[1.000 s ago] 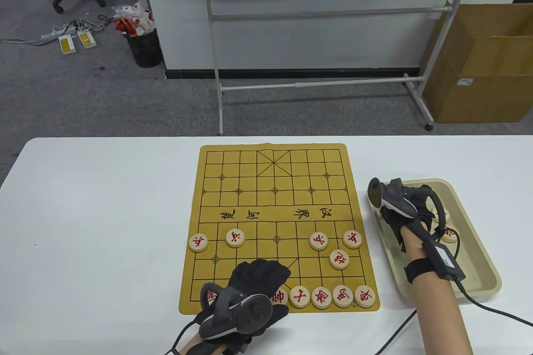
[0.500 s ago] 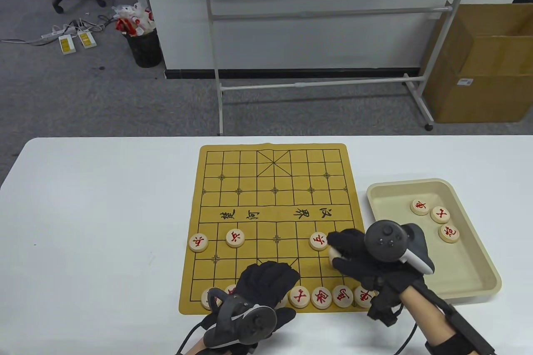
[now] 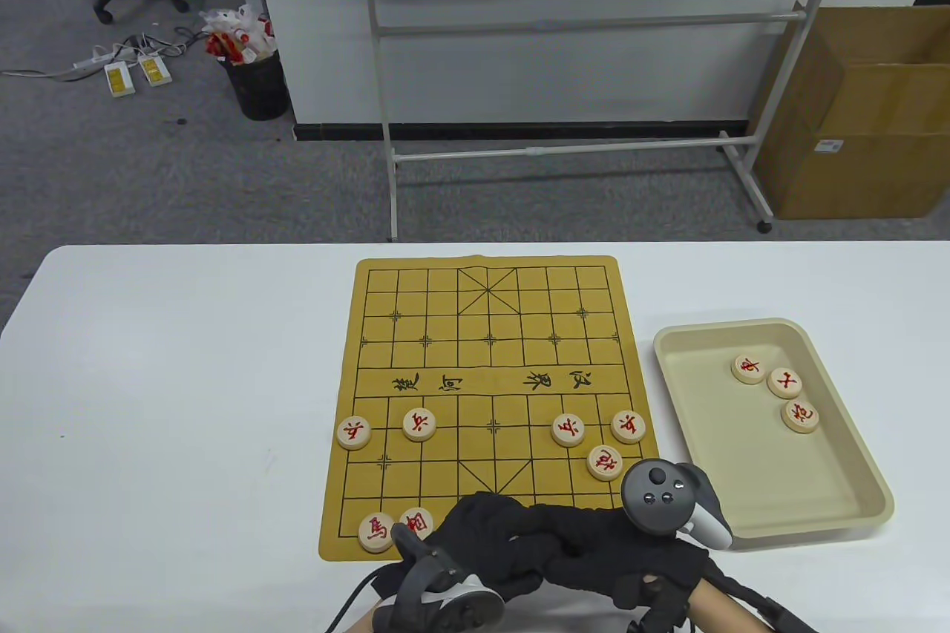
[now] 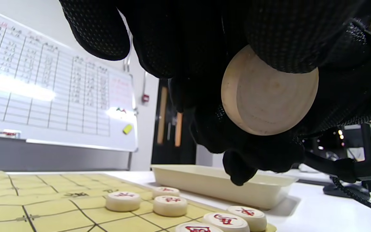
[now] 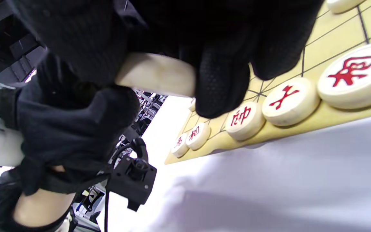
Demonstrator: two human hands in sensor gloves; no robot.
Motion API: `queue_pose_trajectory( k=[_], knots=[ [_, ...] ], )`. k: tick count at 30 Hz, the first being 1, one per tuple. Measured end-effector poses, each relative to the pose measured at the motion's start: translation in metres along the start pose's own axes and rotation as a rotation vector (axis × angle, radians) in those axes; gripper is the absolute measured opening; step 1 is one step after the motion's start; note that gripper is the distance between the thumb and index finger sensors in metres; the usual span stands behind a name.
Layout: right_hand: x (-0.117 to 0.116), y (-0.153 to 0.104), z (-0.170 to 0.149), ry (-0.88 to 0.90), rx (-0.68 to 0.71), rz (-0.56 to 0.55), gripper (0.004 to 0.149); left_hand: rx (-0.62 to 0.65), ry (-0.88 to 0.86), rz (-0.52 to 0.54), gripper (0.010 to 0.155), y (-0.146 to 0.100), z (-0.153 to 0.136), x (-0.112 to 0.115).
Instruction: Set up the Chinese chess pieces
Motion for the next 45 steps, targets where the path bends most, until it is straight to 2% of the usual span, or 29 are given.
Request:
queue_pose_trajectory(
  k=[2, 4, 6, 9, 12, 14, 18, 22, 25, 27, 31, 33, 36, 40, 45],
  knots=[
    [0.003, -0.002, 0.005, -0.020, 0.018, -0.048, 0.077, 0.000, 0.032, 0.015, 0.051, 0.001, -0.001, -0.005],
    [0.019, -0.010, 0.014, -0.173, -0.007, -0.212, 0.079, -0.041, 0.057, 0.051, 0.051, 0.004, -0.012, -0.019],
    [0.032, -0.018, 0.022, -0.297, 0.012, -0.329, 0.077, -0.086, 0.066, 0.064, 0.052, 0.011, -0.028, -0.028],
    [0.047, -0.026, 0.027, -0.419, -0.002, -0.429, 0.076, -0.165, 0.098, 0.005, 0.052, 0.034, -0.057, -0.028],
    [0.051, -0.028, 0.022, -0.390, -0.019, -0.438, 0.075, -0.222, 0.228, -0.104, 0.051, 0.067, -0.081, -0.010],
    [0.054, -0.030, 0.019, -0.407, -0.028, -0.449, 0.075, -0.239, 0.344, -0.210, 0.051, 0.091, -0.097, 0.017],
    [0.058, -0.031, 0.017, -0.479, -0.031, -0.468, 0.074, -0.299, 0.436, -0.339, 0.051, 0.115, -0.120, 0.067],
    [0.058, -0.032, 0.017, -0.499, -0.027, -0.466, 0.074, -0.321, 0.489, -0.417, 0.050, 0.126, -0.129, 0.099],
    [0.057, -0.032, 0.018, -0.518, -0.025, -0.461, 0.074, -0.312, 0.540, -0.442, 0.050, 0.128, -0.130, 0.112],
    [0.057, -0.032, 0.019, -0.523, -0.024, -0.463, 0.074, -0.289, 0.560, -0.429, 0.050, 0.128, -0.128, 0.114],
    [0.058, -0.032, 0.018, -0.532, -0.028, -0.471, 0.074, -0.247, 0.567, -0.474, 0.050, 0.124, -0.123, 0.119],
    [0.058, -0.032, 0.018, -0.534, -0.031, -0.476, 0.074, -0.234, 0.561, -0.480, 0.047, 0.123, -0.121, 0.118],
    [0.058, -0.032, 0.017, -0.529, -0.033, -0.476, 0.074, -0.240, 0.499, -0.438, 0.051, 0.123, -0.116, 0.101],
    [0.058, -0.031, 0.014, -0.530, -0.034, -0.484, 0.073, -0.258, 0.346, -0.378, 0.062, 0.120, -0.100, 0.058],
    [0.060, -0.032, 0.014, -0.500, -0.024, -0.503, 0.073, -0.251, 0.153, -0.267, 0.073, 0.093, -0.072, 0.008]
  ],
)
Point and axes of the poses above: the tracker on the back of each hand, its own z axis roughly to the thumb side, its own y axis roughly from the wrist to the fingertips, x = y × z, the point moved 5 cm from there along y, roughly from the wrist to the fingertips, and after that the axes turned 7 degrees about -z, right-handed, at the moved point
